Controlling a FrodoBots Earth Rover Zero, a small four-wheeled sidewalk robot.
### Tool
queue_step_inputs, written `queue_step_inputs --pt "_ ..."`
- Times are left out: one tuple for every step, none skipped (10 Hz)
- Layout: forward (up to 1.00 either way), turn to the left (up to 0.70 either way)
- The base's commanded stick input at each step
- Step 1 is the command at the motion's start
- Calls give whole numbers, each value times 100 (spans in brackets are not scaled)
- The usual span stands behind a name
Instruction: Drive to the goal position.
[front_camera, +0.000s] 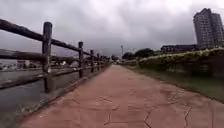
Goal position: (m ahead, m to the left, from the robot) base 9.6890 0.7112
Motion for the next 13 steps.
queue_step_inputs --pt "100 0" --pt "100 0" --pt "100 0" --pt "100 0" --pt "100 0" --pt "100 0" --pt "100 0" --pt "100 0" --pt "100 0" --pt "100 0" --pt "100 0" --pt "100 0" --pt "100 0"
